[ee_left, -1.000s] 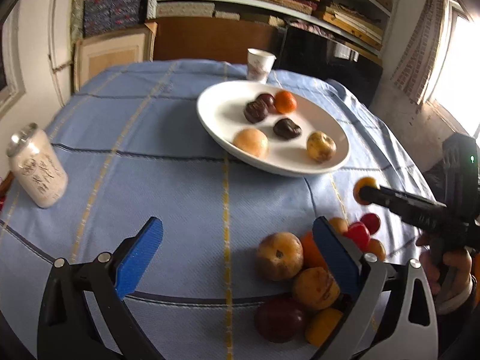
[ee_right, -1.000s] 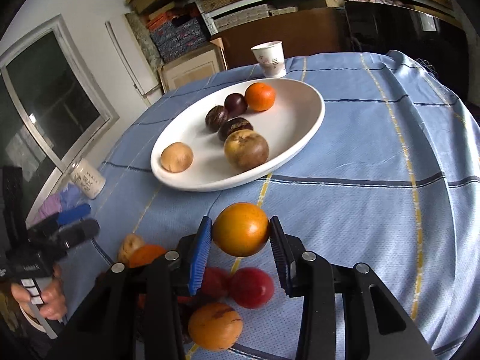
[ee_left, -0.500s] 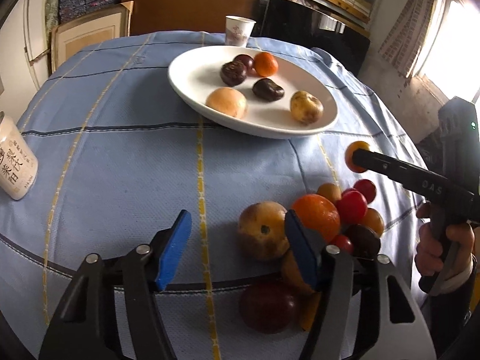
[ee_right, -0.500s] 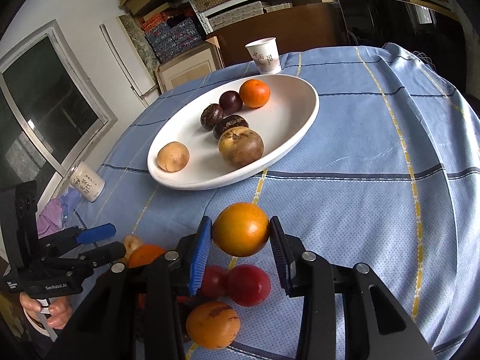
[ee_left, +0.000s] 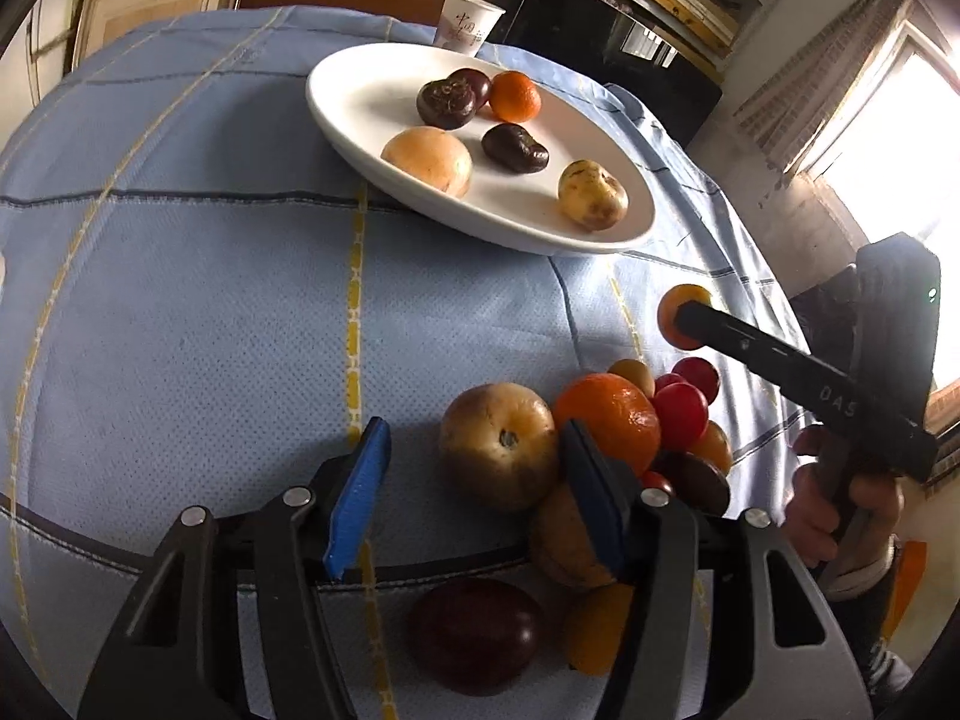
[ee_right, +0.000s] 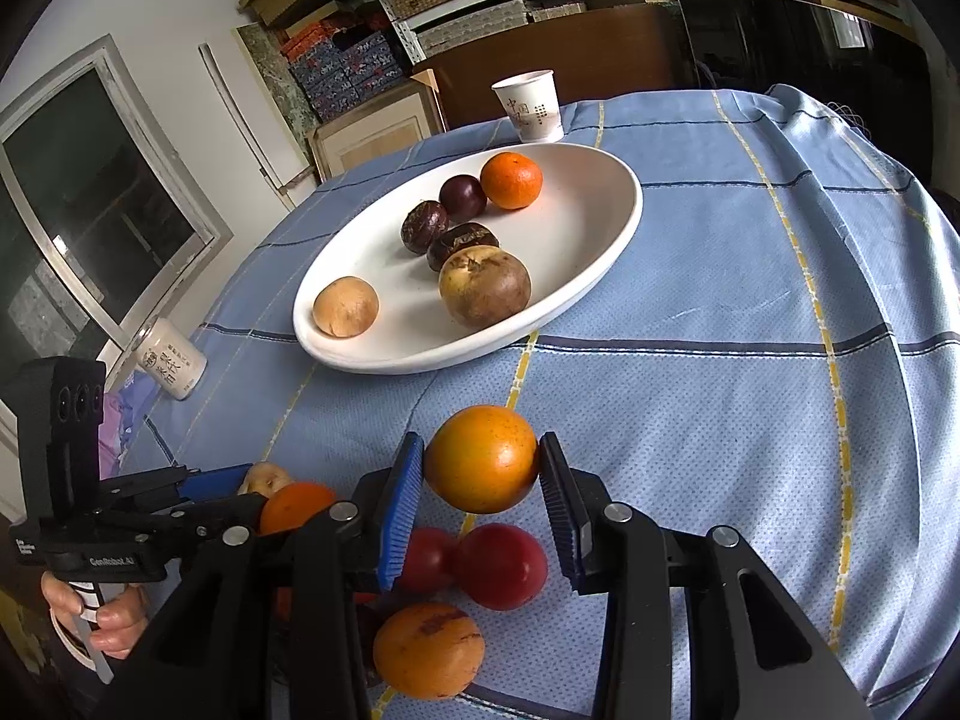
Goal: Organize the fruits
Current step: 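Grasp a yellow-orange fruit with the right tool while the left tool grasps a brown pear, then carry both fruits onto the white plate and open both tools, then grasp a red tomato with the right tool while the left tool grasps a dark red plum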
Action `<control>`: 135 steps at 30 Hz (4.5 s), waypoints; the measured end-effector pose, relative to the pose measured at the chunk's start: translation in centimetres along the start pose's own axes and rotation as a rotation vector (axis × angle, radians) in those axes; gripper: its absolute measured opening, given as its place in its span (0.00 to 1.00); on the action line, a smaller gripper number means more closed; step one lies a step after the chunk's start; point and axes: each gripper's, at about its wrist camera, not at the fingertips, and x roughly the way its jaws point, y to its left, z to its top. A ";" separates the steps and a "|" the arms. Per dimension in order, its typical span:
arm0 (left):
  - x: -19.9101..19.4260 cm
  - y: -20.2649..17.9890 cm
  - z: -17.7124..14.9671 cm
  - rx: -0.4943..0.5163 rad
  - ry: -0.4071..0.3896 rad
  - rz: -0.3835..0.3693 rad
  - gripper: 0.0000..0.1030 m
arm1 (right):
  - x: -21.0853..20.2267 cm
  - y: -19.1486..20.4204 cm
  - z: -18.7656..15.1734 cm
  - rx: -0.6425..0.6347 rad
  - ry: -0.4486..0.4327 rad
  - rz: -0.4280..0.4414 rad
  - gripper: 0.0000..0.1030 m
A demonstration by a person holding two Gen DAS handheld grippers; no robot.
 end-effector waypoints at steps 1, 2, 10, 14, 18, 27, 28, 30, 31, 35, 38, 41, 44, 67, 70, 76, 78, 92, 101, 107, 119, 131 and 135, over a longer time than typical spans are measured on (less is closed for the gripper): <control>0.1 -0.3 0.0 0.011 -0.007 0.004 0.54 | 0.0 0.1 0.0 -0.002 -0.001 0.000 0.39; 0.1 -0.4 0.0 0.014 -0.008 -0.005 0.46 | 0.0 0.2 -0.1 -0.007 0.000 -0.003 0.39; -0.7 -1.8 -0.4 0.098 -0.058 0.113 0.39 | -0.2 0.2 -0.1 -0.003 -0.013 -0.007 0.39; -1.5 -2.2 -0.7 0.113 -0.093 0.142 0.39 | -0.3 0.1 0.0 -0.005 -0.019 -0.012 0.39; -2.5 -2.5 -1.1 0.113 -0.129 0.134 0.39 | -0.6 0.6 -0.1 -0.043 -0.037 -0.014 0.39; -3.4 -4.0 5.3 0.183 -0.220 0.130 0.39 | -0.4 4.0 3.4 -0.167 -0.132 0.004 0.39; -2.9 -3.7 6.8 0.177 -0.229 0.132 0.39 | 0.0 4.1 3.9 -0.174 -0.129 0.000 0.39; -2.2 -3.3 8.6 0.156 -0.234 0.131 0.39 | 1.0 4.5 4.9 -0.187 -0.116 -0.009 0.39; -1.6 -3.1 9.5 0.150 -0.235 0.135 0.39 | 1.7 4.6 5.5 -0.194 -0.106 -0.007 0.39; 0.5 -2.6 11.8 0.147 -0.226 0.159 0.39 | 3.1 4.8 6.5 -0.204 -0.078 0.011 0.39; 1.5 -2.4 12.4 0.127 -0.203 0.160 0.59 | 3.3 4.9 6.7 -0.205 -0.076 0.011 0.39; -0.1 -2.9 11.7 0.140 -0.252 0.198 0.73 | 2.2 4.4 6.5 -0.189 -0.092 0.023 0.39; -2.1 -3.5 11.1 0.137 -0.302 0.225 0.85 | 1.1 4.3 6.7 -0.177 -0.116 0.048 0.44; -5.8 0.8 1.0 -0.007 -0.301 0.289 0.94 | -2.2 -1.4 -0.9 -0.069 0.035 0.014 0.30; -5.7 1.4 0.9 -0.032 -0.283 0.271 0.94 | -2.2 -1.6 -1.0 -0.059 0.048 0.012 0.30; -5.8 2.5 0.8 -0.090 -0.255 0.204 0.94 | -2.0 -1.2 -1.5 -0.069 0.099 0.049 0.30; -5.9 2.5 0.6 -0.090 -0.256 0.205 0.94 | -1.7 -1.1 -1.8 -0.077 0.118 0.040 0.30; -6.4 2.4 -0.2 -0.070 -0.257 0.209 0.94 | -0.5 -1.0 -2.2 -0.062 0.156 0.060 0.30; -6.5 -0.3 -1.9 0.208 -0.205 0.183 0.93 | -1.2 -2.5 -1.6 0.032 0.106 0.079 0.30; -6.4 -2.7 -5.0 0.476 -0.164 0.149 0.90 | -1.1 -2.3 -1.8 0.024 0.120 0.079 0.30; -5.2 -1.9 -6.1 0.487 -0.062 0.053 0.68 | -1.1 -2.2 -1.8 0.013 0.125 0.065 0.30; -3.2 -2.0 -6.5 0.499 0.023 0.044 0.39 | -1.1 -2.2 -1.8 0.011 0.122 0.063 0.30; -3.2 -2.0 -6.5 0.500 0.022 0.045 0.39 | -1.1 -2.2 -1.8 0.008 0.126 0.059 0.30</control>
